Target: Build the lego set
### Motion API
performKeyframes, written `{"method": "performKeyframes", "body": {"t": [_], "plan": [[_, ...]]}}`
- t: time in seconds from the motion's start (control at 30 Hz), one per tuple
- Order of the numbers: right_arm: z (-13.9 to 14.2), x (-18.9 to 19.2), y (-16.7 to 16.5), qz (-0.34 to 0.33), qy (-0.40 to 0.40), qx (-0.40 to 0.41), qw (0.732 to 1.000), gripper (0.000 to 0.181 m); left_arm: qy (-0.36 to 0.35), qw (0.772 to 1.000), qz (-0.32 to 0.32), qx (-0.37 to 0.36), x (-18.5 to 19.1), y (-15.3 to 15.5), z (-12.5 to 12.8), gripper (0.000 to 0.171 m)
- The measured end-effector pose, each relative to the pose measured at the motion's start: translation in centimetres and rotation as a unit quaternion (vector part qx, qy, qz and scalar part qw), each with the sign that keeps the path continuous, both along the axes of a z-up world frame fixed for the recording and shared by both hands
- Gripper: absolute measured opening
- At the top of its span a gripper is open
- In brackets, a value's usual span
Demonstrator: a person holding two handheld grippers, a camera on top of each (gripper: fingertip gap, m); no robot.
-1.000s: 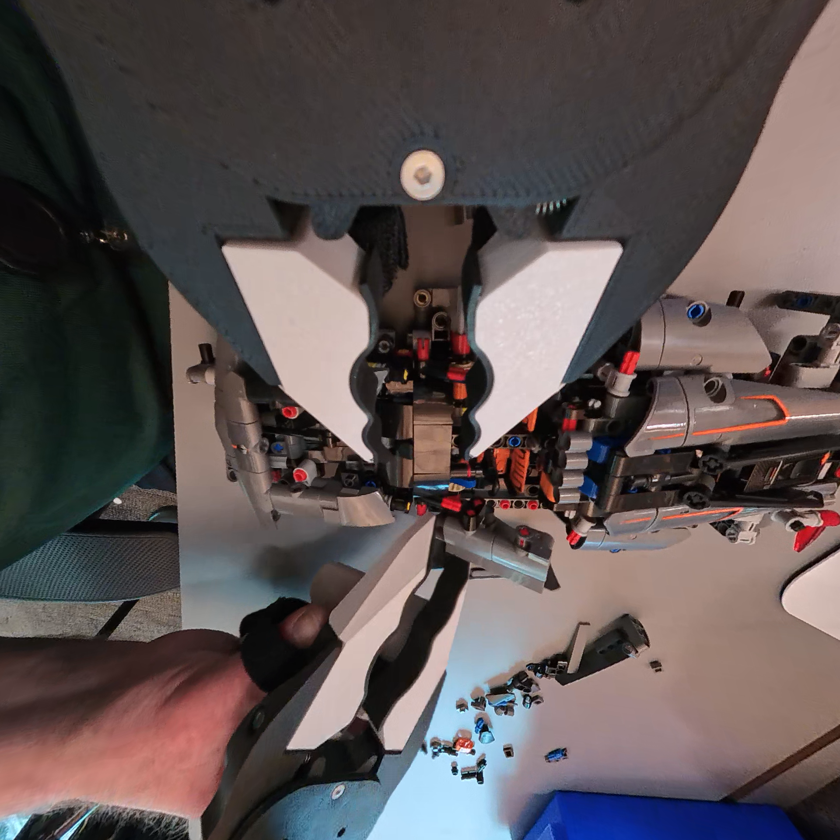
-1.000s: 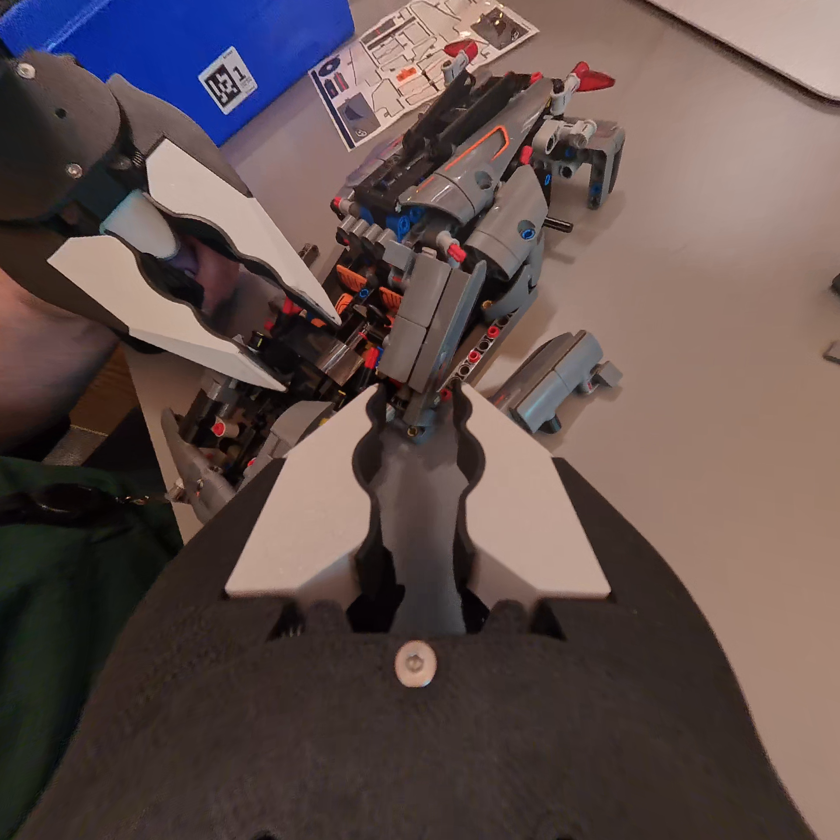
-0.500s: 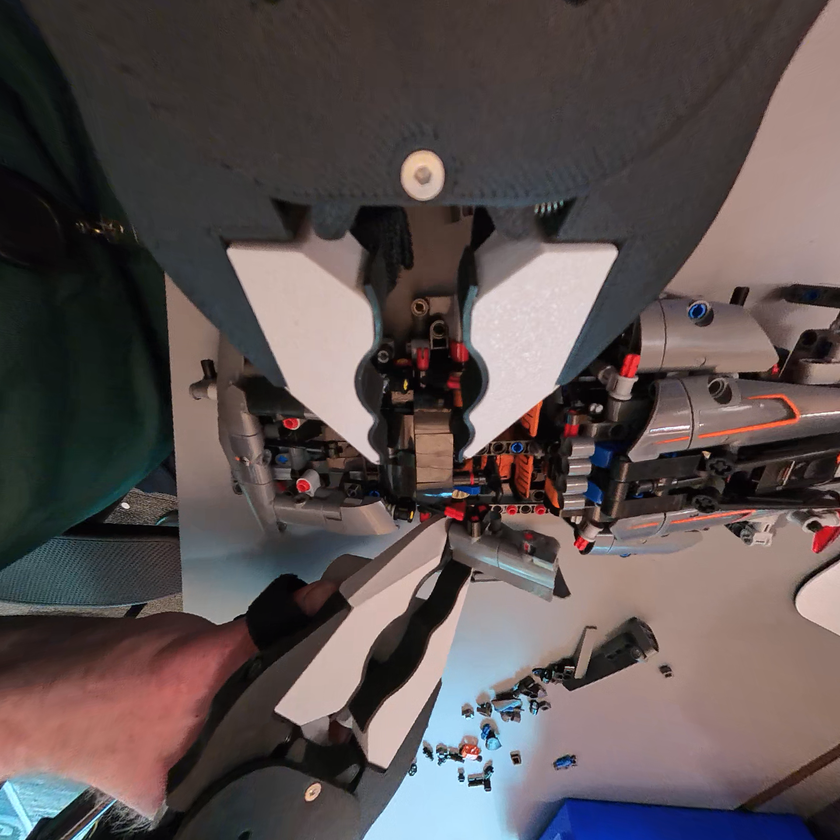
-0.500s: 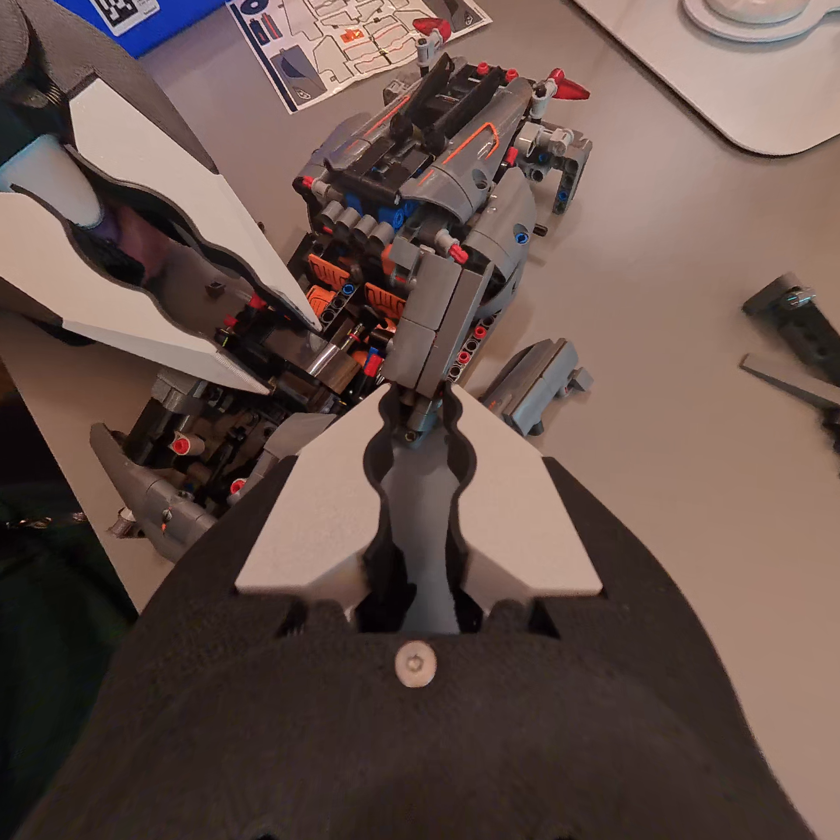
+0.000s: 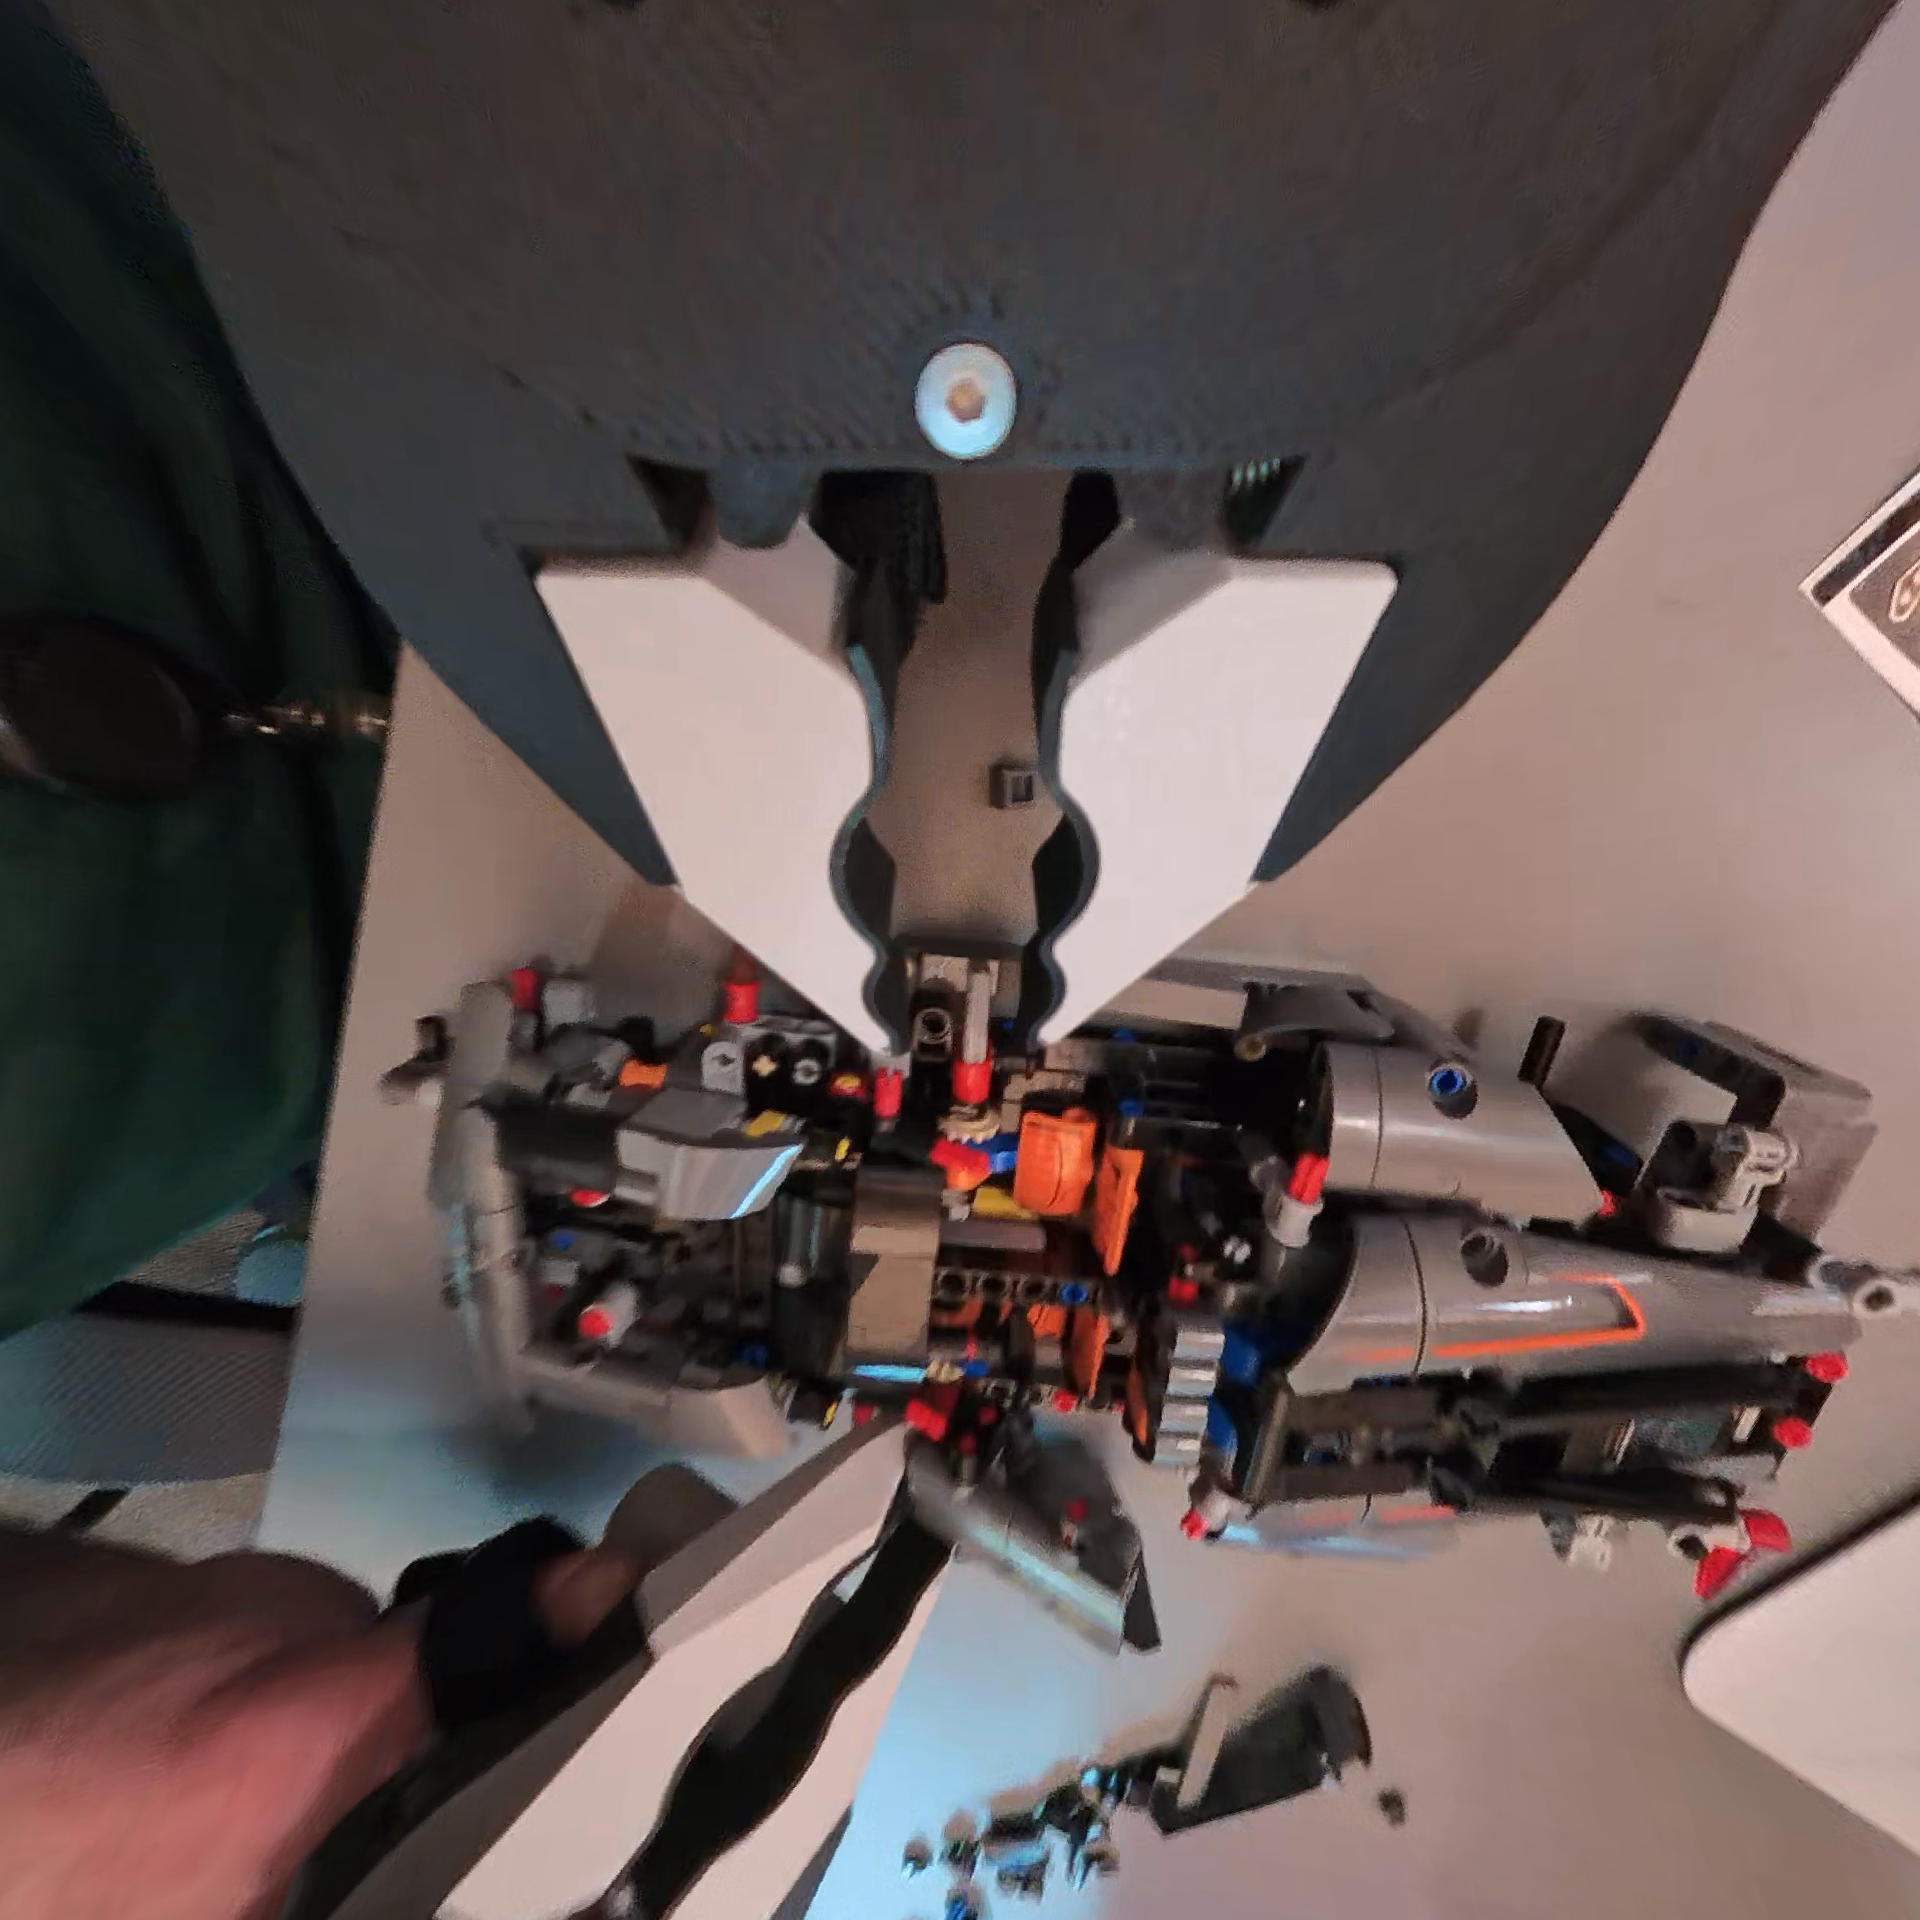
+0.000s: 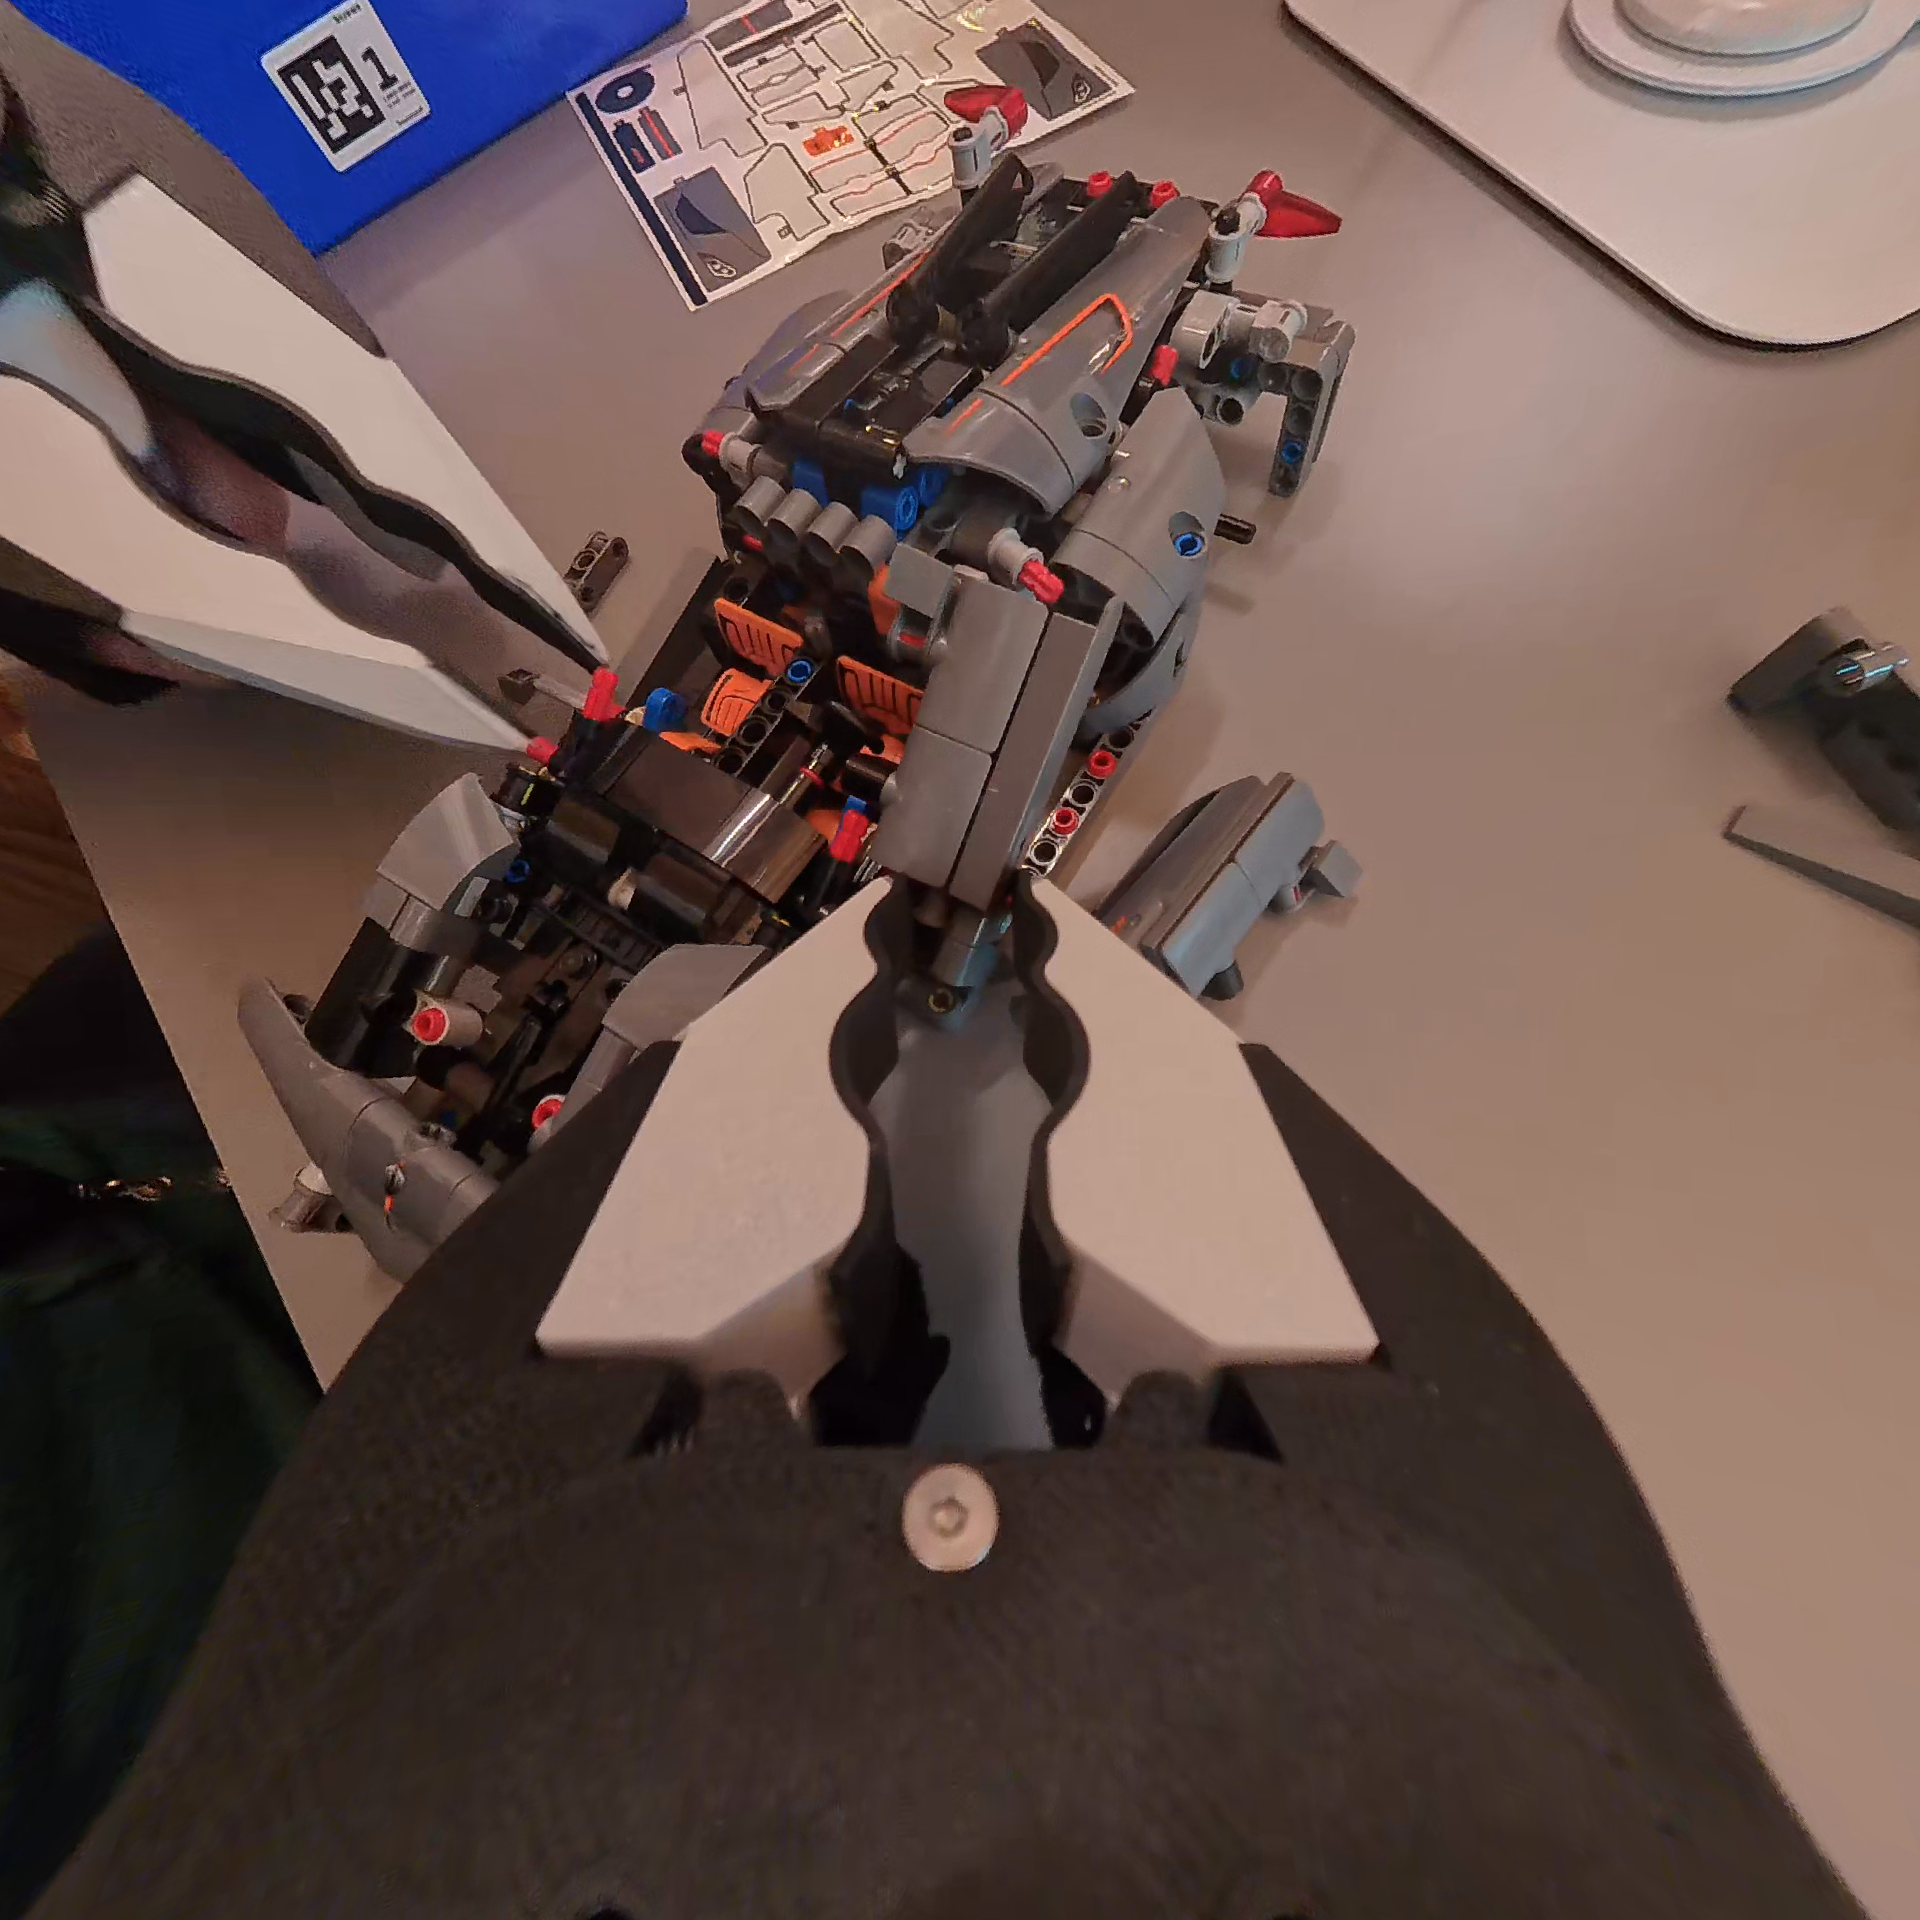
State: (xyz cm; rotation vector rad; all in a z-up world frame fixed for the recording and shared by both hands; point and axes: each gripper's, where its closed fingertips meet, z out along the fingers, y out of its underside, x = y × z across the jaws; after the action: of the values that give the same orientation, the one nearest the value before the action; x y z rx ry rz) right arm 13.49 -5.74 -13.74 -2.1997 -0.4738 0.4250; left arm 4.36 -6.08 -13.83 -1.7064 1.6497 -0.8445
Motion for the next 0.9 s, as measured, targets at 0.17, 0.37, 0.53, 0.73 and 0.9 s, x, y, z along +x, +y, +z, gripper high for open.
{"method": "performKeyframes", "body": {"t": [0.17,0.37,0.53,0.73,0.9], "plan": [[0.0,0.3,0.1,0.0,-0.005,0.004,1.0,0.016,-0.001,1.0,-0.005,-0.011,0.7,0.0,-0.5,0.003],[0.0,0.6,0.3,-0.006,-0.004,0.006,1.0,0.015,-0.001,1.0,-0.019,0.002,0.8,-0.1,-0.6,0.003],[0.0,0.7,0.5,-0.011,-0.003,0.006,1.0,0.015,0.001,0.999,-0.024,0.026,0.9,-0.3,-0.7,0.003],[0.0,0.8,0.6,-0.005,-0.011,0.01,1.0,0.015,0.0,0.999,-0.025,0.037,0.9,-0.5,-0.7,0.002],[0.0,1.0,1.1,0.012,-0.044,0.019,0.999,0.014,0.001,0.999,-0.021,0.043,1.1,-0.5,-0.7,0.002]]}}
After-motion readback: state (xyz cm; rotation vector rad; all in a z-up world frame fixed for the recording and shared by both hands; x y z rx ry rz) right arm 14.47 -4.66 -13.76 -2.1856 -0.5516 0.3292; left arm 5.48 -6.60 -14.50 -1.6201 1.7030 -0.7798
